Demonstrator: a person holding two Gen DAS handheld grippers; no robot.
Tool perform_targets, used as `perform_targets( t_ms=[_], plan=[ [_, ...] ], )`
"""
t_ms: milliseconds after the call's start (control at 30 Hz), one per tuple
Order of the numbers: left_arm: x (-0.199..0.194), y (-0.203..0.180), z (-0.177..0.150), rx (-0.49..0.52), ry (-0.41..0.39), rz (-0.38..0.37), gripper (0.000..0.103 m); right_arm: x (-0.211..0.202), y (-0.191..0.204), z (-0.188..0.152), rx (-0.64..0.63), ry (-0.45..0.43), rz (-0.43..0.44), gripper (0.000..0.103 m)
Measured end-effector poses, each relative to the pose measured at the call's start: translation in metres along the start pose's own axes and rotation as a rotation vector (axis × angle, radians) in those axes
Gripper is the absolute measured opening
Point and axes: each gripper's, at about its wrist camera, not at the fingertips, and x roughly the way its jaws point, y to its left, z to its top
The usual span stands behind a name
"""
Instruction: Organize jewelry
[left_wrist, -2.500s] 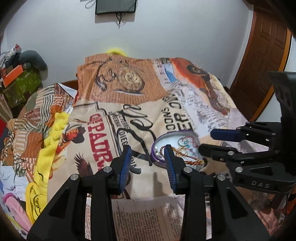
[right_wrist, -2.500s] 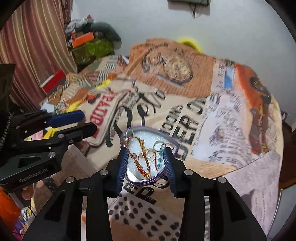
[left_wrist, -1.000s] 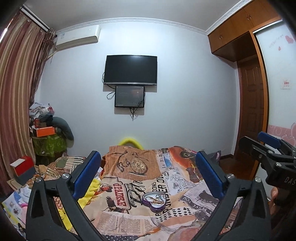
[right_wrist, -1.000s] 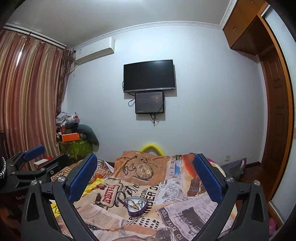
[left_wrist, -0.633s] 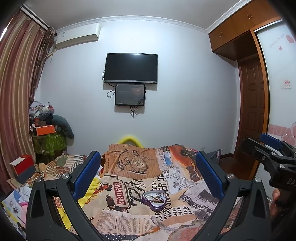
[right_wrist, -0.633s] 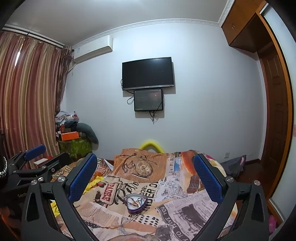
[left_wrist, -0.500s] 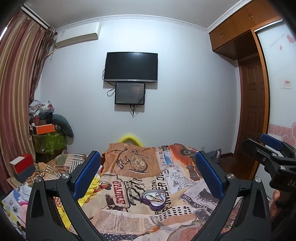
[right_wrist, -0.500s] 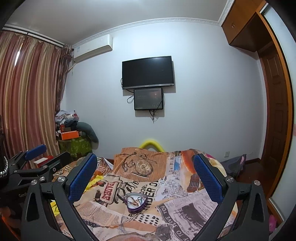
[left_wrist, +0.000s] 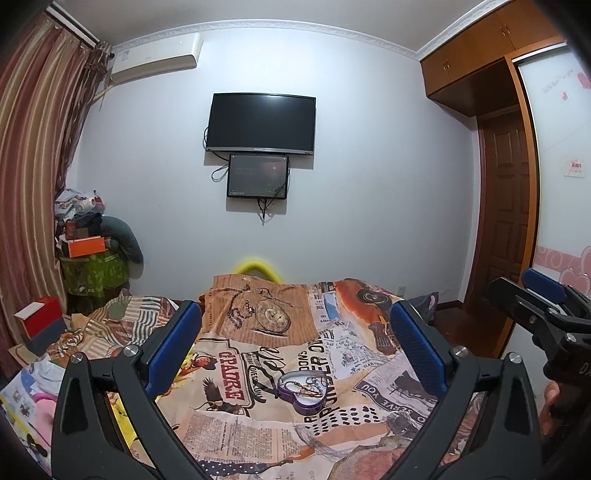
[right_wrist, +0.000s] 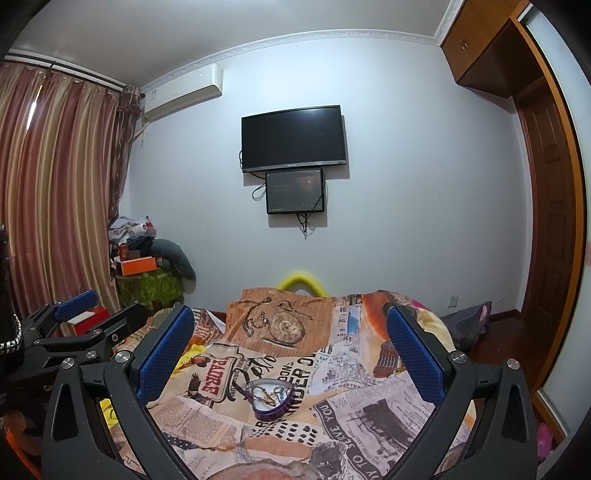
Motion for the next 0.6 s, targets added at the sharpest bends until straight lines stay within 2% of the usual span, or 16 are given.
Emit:
perform_targets(
  t_ms=[600],
  plan=[
    [0.0035,-0.0004,-0.0003,0.012,0.002,-0.014,0.103,0.0031,0.0001,0.0009,-0.001,0.014,-0.005,0.103]
  ],
)
